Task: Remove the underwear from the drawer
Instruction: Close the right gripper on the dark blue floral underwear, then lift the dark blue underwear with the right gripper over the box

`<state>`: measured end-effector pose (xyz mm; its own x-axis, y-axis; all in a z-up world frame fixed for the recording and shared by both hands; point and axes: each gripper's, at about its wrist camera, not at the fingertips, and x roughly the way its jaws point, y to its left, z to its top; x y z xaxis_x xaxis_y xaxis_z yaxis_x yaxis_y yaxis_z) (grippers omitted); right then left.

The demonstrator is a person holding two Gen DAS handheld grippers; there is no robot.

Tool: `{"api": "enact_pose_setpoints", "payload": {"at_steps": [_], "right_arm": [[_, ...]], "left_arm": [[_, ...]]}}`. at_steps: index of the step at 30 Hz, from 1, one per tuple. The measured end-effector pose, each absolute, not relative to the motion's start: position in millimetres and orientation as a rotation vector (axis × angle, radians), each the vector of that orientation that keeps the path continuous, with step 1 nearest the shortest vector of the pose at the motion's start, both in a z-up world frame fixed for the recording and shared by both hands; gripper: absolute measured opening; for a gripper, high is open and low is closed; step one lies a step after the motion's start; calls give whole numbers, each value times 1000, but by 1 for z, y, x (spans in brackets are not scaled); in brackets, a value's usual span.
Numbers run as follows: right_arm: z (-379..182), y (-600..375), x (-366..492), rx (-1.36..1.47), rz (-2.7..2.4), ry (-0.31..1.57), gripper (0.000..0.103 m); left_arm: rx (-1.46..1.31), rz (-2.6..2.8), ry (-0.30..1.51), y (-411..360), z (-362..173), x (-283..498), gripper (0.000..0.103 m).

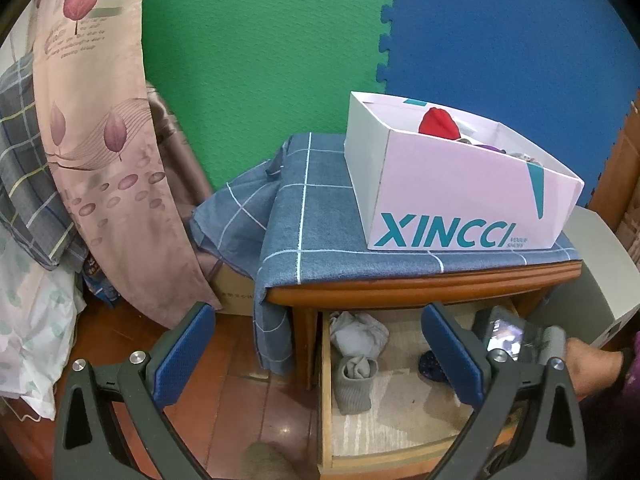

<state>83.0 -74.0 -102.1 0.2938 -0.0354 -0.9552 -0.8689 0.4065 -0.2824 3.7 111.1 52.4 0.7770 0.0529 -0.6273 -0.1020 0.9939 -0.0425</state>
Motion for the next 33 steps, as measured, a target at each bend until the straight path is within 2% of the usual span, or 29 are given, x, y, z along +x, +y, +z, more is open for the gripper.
{"api": "enact_pose_setpoints", "payload": {"at_steps": [4,6,11,18,19,20,21,23,27,33], "right_arm": [[-62,-90,83,-821,708,1163,13],[-56,-109,80,-756,704,1163,3],[-11,-138,72,-570,698,1154,3],[-51,-149,95,-521,644,1223,4],[-59,-148,97,-521,637,1243,6],[-65,-148,98,-519,630,1272,17],[-70,-146,98,-522,627,1287,37],[-77,-138,96,-546,646,1309,56],[-91,-119,100,-592,685,1365,58],[-141,-99,107,-682,675,1518,60]], "left_arm": [[-54,82,681,107,52,4,103],[-48,81,680,106,52,4,103],[-53,76,689,105,51,5,103],[-48,74,700,102,50,8,103],[-44,74,700,101,50,8,103],[-38,75,699,100,50,8,103],[-33,76,698,99,50,8,103],[-22,77,701,97,49,9,103],[-10,72,706,93,48,10,103],[20,71,705,91,47,9,103]]}}
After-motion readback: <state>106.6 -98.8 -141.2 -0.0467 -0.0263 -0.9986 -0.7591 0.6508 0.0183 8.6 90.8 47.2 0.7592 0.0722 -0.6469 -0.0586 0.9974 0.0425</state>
